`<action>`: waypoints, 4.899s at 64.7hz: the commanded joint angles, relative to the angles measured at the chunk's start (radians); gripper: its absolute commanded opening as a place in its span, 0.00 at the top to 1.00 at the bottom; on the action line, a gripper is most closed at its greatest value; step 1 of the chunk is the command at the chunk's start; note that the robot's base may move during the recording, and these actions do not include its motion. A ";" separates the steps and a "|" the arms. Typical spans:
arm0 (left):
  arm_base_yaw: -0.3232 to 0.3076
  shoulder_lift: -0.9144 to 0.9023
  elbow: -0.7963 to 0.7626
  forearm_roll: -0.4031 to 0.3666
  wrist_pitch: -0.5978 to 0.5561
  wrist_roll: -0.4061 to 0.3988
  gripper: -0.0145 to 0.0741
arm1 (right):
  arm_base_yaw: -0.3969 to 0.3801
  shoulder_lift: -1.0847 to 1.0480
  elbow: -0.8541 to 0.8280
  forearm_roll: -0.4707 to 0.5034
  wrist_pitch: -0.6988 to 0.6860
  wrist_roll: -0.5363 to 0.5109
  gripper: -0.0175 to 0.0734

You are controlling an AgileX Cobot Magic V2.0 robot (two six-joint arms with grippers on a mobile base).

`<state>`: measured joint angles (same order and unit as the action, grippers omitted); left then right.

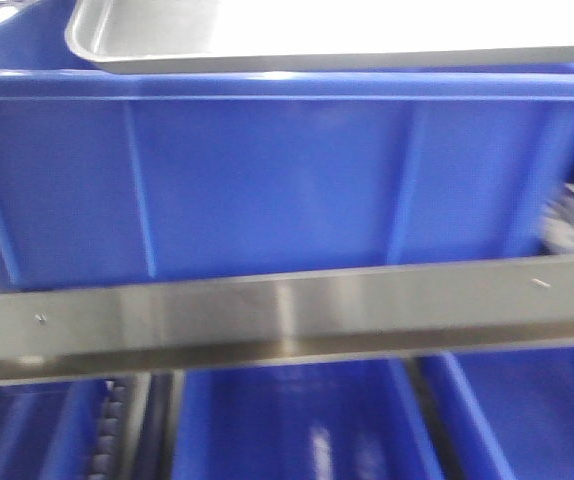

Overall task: Grab silver tray and place in blue box
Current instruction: 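Turn the base and drive toward the blue bin shelf, then lower the held tray with both grippers into the blue bin, then open both grippers and raise them out of the blue bin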

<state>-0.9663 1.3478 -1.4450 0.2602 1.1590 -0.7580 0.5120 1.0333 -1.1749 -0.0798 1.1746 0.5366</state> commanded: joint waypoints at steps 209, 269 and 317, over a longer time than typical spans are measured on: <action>0.232 0.327 -0.029 0.091 -0.402 0.082 0.95 | -0.130 0.457 -0.139 -0.190 -0.233 -0.036 0.75; 0.232 0.378 -0.029 0.089 -0.462 0.082 0.33 | -0.139 0.532 -0.141 -0.196 -0.268 -0.043 0.14; 0.186 -0.070 0.083 0.136 -0.394 0.211 0.83 | -0.139 0.044 0.005 -0.210 -0.333 -0.109 0.75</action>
<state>-0.7756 1.3528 -1.4075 0.3430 0.8331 -0.5535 0.3775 1.1412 -1.1963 -0.2556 0.9355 0.4537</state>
